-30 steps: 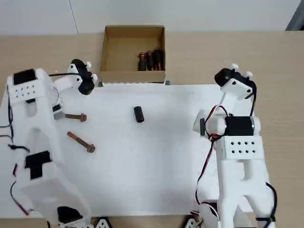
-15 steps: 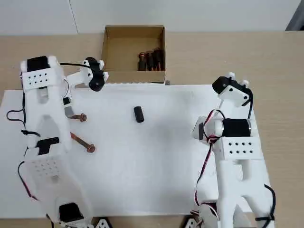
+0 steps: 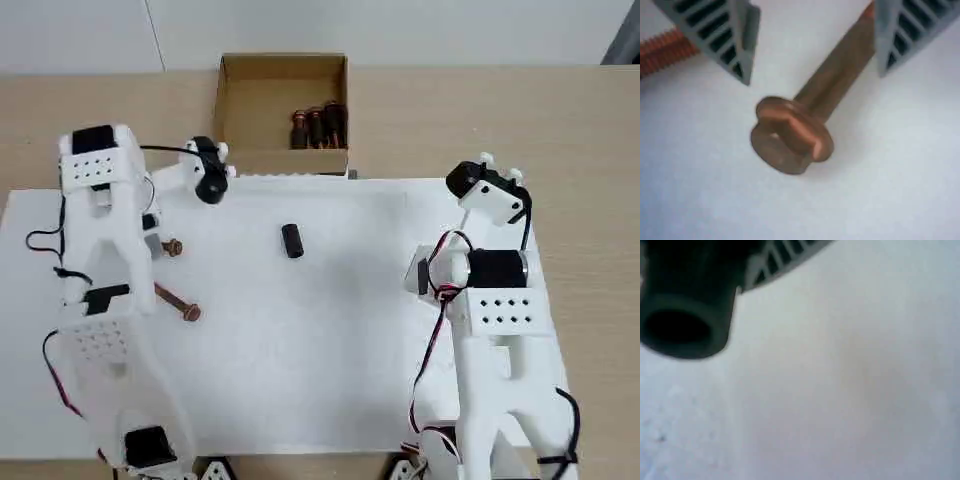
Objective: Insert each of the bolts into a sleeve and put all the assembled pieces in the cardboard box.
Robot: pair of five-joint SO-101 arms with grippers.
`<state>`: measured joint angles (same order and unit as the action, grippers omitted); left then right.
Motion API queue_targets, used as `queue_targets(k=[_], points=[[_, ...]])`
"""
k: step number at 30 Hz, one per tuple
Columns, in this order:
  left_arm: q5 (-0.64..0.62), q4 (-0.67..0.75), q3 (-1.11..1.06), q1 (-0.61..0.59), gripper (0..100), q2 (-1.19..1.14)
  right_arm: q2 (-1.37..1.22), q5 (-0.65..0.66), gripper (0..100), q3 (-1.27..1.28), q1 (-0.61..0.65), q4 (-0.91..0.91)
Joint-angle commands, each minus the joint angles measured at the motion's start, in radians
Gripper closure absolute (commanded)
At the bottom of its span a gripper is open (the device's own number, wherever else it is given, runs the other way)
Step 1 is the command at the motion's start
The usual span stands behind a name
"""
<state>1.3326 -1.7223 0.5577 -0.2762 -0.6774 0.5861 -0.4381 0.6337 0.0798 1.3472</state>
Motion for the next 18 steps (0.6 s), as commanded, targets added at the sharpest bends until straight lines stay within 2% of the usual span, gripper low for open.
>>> queue_targets(k=[1,11,18], points=[[0.124,-0.011,0.012,0.005,84,-0.005,0.038,0.003,99.5,-0.006,-0.001,-0.013],[0.124,0.115,0.012,0.005,84,-0.083,0.038,0.003,99.5,-0.006,-0.001,-0.015],[0.123,0.127,0.012,0.021,87,-0.091,0.038,0.003,99.5,-0.006,-0.001,-0.01]])
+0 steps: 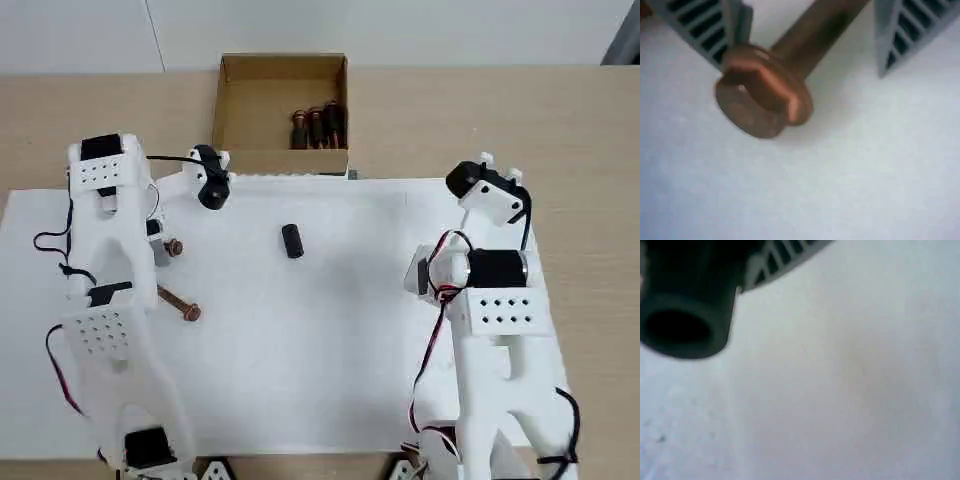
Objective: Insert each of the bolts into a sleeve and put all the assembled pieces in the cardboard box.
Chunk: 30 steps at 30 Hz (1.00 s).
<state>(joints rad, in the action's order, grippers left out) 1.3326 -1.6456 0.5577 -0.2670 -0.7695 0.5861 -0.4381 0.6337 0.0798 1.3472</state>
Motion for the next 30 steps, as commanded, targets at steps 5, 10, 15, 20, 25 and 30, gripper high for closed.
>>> queue_targets(k=[5,10,15,20,25,30], points=[[0.123,0.051,0.012,0.028,95,0.002,0.038,0.003,99.5,-0.006,-0.001,-0.01],[0.118,0.048,0.012,0.028,100,0.003,0.039,0.003,99.5,-0.006,-0.001,-0.008],[0.115,-0.114,0.122,0.035,100,0.003,0.102,0.005,99.5,-0.006,-0.001,-0.015],[0.023,-0.107,0.202,0.057,100,0.034,0.163,0.006,99.5,-0.002,-0.001,-0.008],[-0.051,-0.107,0.173,0.097,100,0.181,0.209,0.009,99.5,-0.003,0.001,-0.008],[-0.183,-0.107,0.053,0.173,100,0.344,0.268,0.094,99.5,-0.002,0.001,-0.007]])
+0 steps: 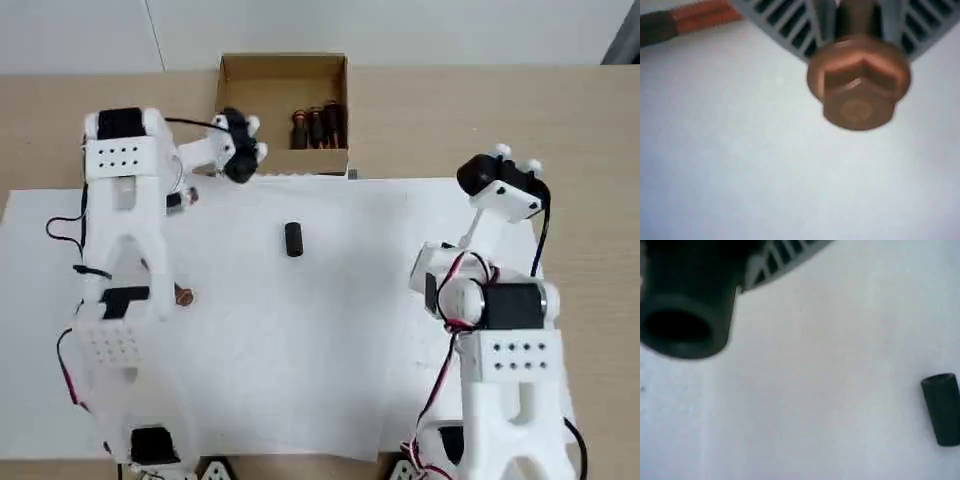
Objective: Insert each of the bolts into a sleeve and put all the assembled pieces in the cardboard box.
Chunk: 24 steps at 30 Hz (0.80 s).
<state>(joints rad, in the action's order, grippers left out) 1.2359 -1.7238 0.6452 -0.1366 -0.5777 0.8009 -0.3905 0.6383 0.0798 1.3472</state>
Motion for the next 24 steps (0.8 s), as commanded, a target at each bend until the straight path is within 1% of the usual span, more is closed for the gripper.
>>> queue_targets(k=[1,4,6,8,12,13,19,24], points=[[-0.138,-0.029,-0.051,0.058,100,0.189,0.074,0.058,99.5,-0.006,0.001,-0.007],[-0.29,-0.029,-0.079,0.117,99,0.307,0.14,0.114,99.5,-0.008,0.001,0.01],[-0.365,-0.029,-0.093,0.153,99,0.388,0.179,0.153,99.5,-0.008,0.001,0.041],[-0.408,-0.029,-0.119,0.19,99,0.462,0.217,0.18,99.5,-0.008,-0.001,0.081],[-0.431,-0.028,-0.194,0.256,99,0.591,0.302,0.23,99.5,-0.008,-0.001,0.134],[-0.462,-0.028,-0.209,0.269,99,0.624,0.325,0.244,99.5,-0.008,-0.001,0.145],[-0.784,-0.026,-0.255,0.359,99,0.829,0.46,0.302,99.5,-0.008,0.001,0.243],[-0.99,-0.026,-0.329,0.405,99,0.976,0.561,0.331,99.5,-0.005,0.002,0.275]])
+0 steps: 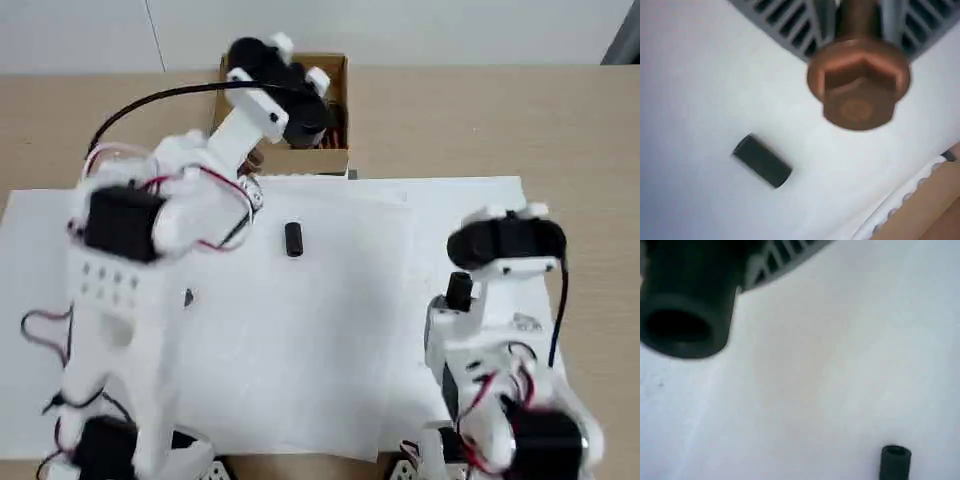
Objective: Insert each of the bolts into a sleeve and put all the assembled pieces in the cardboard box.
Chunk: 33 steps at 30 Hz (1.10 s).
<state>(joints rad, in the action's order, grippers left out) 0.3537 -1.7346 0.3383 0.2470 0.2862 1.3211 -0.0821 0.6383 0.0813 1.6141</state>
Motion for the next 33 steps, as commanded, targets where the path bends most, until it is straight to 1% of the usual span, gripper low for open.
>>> queue_targets(k=[1,5,9,13,20,24,27,31,33], points=[[-0.147,-0.015,-0.045,0.023,99,0.144,0.059,0.032,99.5,-0.005,0.001,0.008],[-0.281,0.012,-0.163,0.02,99,0.264,0.113,0.038,99.5,0.035,0.005,0.001],[-0.394,0.097,-0.349,0.015,99,0.402,0.173,0.037,99.5,0.12,0.042,-0.048],[-0.468,0.256,-0.57,0.015,99,0.56,0.248,0.038,99.5,0.219,0.085,-0.16],[-0.582,0.532,-0.934,0.015,99,0.827,0.367,0.038,99.5,0.407,0.137,-0.305],[-0.678,0.635,-1.096,0.015,99,0.948,0.435,0.038,99.5,0.526,0.203,-0.381],[-0.775,0.698,-1.194,0.015,99,1.03,0.484,0.038,99.5,0.605,0.266,-0.432],[-0.898,0.76,-1.3,0.018,99,1.148,0.49,0.04,99.5,0.646,0.351,-0.466],[-0.936,0.783,-1.346,0.023,99,1.212,0.487,0.04,99.5,0.649,0.392,-0.472]])
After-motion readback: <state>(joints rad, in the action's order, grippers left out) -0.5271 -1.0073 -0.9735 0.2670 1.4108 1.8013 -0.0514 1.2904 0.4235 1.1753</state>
